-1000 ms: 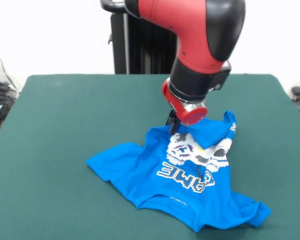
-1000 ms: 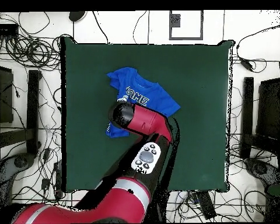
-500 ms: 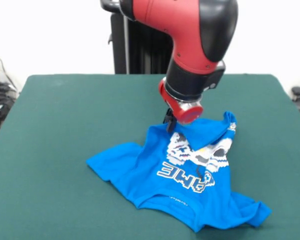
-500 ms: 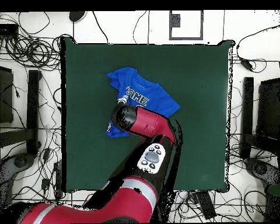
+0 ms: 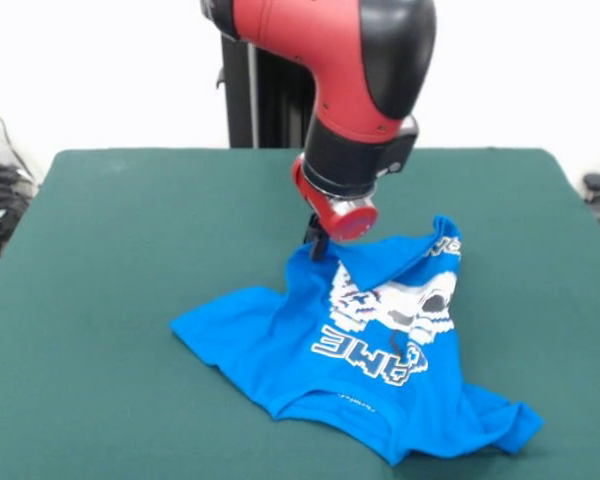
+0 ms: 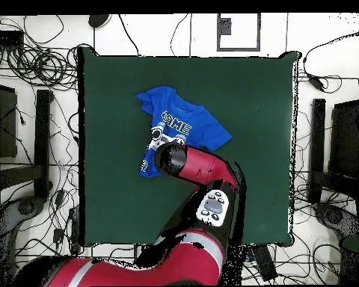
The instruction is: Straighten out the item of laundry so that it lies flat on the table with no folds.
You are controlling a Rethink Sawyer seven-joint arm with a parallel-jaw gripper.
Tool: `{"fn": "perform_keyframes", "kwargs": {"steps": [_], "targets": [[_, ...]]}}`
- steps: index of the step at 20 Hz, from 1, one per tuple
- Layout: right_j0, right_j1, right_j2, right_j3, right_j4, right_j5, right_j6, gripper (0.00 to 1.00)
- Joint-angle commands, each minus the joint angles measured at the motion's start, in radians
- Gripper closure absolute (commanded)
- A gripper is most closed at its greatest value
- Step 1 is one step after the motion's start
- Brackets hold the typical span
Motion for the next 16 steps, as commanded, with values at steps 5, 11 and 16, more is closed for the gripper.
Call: {"fn": "perform_keyframes", "kwargs": {"steps": [5,11,16], "targets": [[-0.045,-0.001,0.201,0.136,-0.09,-0.114,-0.018,1.0],[-0.061,-0.011,0.215,0.157,-0.122,-0.133,-0.004,1.0],[-0.072,-0.022,0.217,0.175,-0.158,-0.15,0.004,1.0]]}}
